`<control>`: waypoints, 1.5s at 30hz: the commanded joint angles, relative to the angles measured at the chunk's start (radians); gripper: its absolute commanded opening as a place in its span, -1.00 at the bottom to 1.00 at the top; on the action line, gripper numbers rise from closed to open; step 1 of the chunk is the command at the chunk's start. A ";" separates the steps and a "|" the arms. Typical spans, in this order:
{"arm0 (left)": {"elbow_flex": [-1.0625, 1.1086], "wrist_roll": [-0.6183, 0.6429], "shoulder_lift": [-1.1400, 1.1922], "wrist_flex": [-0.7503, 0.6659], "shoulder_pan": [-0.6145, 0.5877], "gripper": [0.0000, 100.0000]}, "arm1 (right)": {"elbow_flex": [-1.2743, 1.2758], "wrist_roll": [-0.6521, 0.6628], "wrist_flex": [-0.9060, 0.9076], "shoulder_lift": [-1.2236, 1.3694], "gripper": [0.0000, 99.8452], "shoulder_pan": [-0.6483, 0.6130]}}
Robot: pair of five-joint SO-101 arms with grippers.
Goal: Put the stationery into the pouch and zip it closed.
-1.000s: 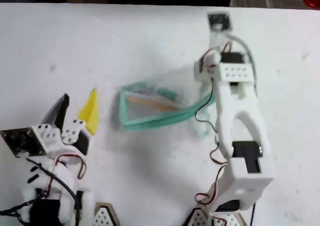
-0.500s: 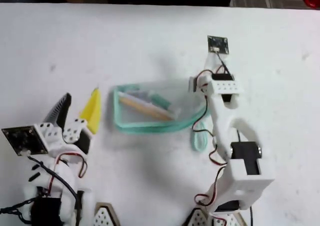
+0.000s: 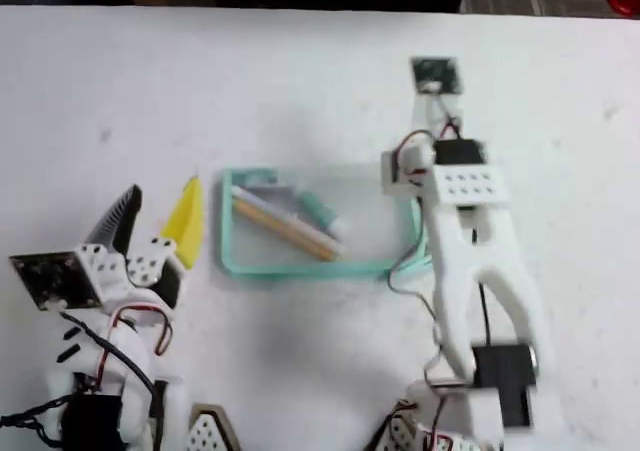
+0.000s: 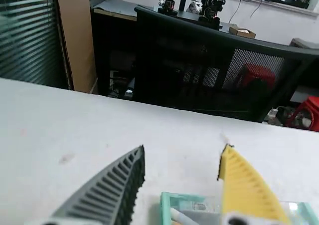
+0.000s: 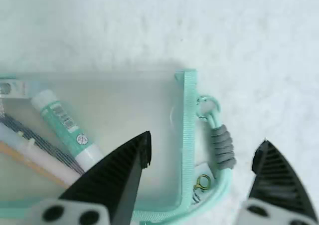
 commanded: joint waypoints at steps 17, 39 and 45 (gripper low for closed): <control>-0.789 -0.494 0.432 0.595 0.013 -0.95 | -0.048 0.224 0.369 -0.983 -0.95 0.021; -0.652 -0.477 0.005 0.847 -0.054 -0.69 | 0.120 0.273 0.598 -1.643 -0.95 0.024; -0.413 -0.368 0.004 0.683 -0.074 -0.63 | 0.381 0.270 0.486 -1.644 -0.95 0.024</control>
